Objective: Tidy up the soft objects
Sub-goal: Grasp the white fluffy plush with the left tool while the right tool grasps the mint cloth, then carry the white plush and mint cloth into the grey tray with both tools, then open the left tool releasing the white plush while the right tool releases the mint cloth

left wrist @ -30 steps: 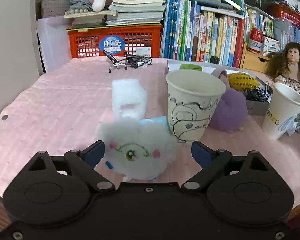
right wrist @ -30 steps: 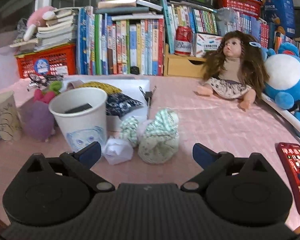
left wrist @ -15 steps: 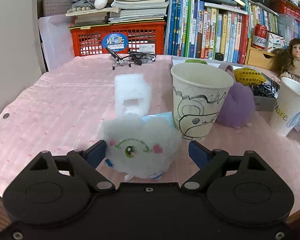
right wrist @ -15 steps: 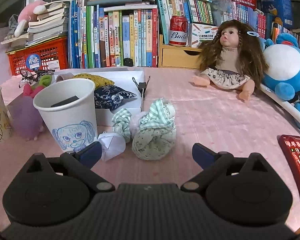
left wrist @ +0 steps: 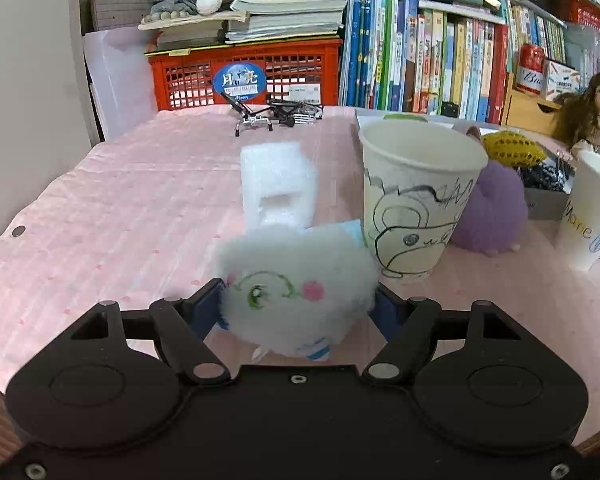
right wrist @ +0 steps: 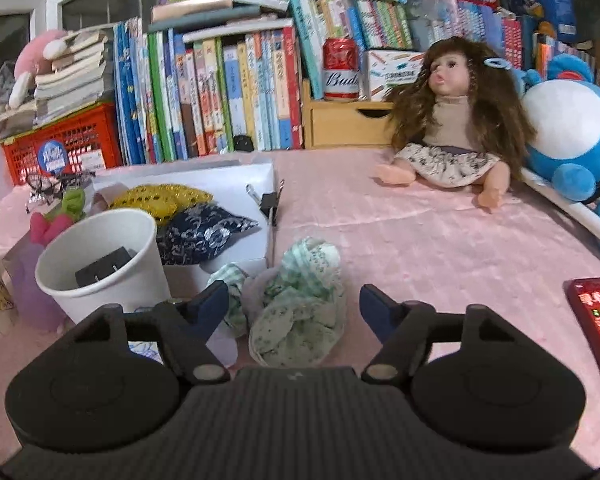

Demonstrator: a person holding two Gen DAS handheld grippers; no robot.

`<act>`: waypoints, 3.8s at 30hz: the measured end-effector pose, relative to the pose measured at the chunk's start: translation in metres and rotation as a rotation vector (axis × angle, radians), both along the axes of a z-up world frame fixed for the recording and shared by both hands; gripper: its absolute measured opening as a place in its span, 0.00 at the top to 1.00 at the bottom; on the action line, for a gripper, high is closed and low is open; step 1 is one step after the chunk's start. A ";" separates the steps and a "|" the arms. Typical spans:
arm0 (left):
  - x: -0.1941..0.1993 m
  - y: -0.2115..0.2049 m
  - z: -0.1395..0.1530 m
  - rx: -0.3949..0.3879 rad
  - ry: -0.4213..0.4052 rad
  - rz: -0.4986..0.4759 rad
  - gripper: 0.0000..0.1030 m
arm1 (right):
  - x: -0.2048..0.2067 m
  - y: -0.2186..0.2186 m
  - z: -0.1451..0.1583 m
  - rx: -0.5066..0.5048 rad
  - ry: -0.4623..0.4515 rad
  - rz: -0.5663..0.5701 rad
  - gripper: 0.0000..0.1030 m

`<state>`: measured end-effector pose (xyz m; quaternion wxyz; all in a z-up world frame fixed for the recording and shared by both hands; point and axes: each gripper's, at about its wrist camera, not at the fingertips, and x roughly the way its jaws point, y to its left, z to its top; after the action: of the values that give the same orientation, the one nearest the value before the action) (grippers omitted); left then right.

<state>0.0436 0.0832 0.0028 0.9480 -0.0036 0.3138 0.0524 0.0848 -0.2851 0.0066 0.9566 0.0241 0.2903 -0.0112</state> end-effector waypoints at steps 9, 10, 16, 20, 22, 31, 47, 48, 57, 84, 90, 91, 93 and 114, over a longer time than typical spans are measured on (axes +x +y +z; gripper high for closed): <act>0.001 0.006 -0.002 -0.016 -0.003 0.014 0.41 | 0.008 0.012 -0.014 0.004 0.034 0.052 0.50; 0.000 0.007 -0.001 -0.022 -0.004 0.014 0.42 | 0.008 0.012 -0.013 0.008 0.033 0.055 0.56; -0.008 0.010 0.015 -0.037 -0.036 -0.003 0.43 | -0.001 0.021 -0.001 -0.055 0.004 0.053 0.78; -0.015 0.011 0.034 -0.041 -0.084 -0.013 0.43 | -0.004 0.016 0.013 -0.042 -0.026 0.032 0.81; -0.017 0.013 0.044 -0.042 -0.104 -0.016 0.43 | -0.005 0.013 0.019 -0.041 -0.040 0.020 0.81; -0.004 0.022 0.095 -0.068 -0.175 -0.052 0.43 | -0.004 0.008 0.057 -0.064 -0.124 0.033 0.81; 0.105 -0.009 0.172 -0.182 -0.098 -0.225 0.43 | 0.064 0.019 0.108 0.056 -0.098 0.132 0.81; 0.116 -0.012 0.171 -0.201 -0.071 -0.235 0.43 | 0.072 0.020 0.108 0.065 -0.079 0.136 0.81; 0.225 -0.041 0.143 -0.271 0.193 -0.238 0.43 | 0.136 0.017 0.089 0.148 0.097 0.136 0.81; 0.327 -0.085 0.062 -0.157 0.391 -0.184 0.43 | 0.199 0.032 0.025 0.168 0.258 0.136 0.80; 0.332 -0.088 0.055 -0.143 0.411 -0.184 0.43 | 0.202 0.036 0.018 0.183 0.281 0.157 0.79; 0.332 -0.089 0.054 -0.137 0.416 -0.184 0.44 | 0.202 0.036 0.018 0.184 0.283 0.159 0.79; 0.333 -0.091 0.051 -0.130 0.424 -0.190 0.44 | 0.203 0.036 0.017 0.185 0.288 0.163 0.79; 0.309 -0.092 0.080 -0.097 0.352 -0.214 0.25 | 0.189 0.033 0.040 0.174 0.237 0.209 0.35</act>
<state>0.3525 -0.0089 0.0830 0.8774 -0.0065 0.4754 -0.0642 0.2733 -0.2523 0.0464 0.9059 0.0747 0.4019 0.1108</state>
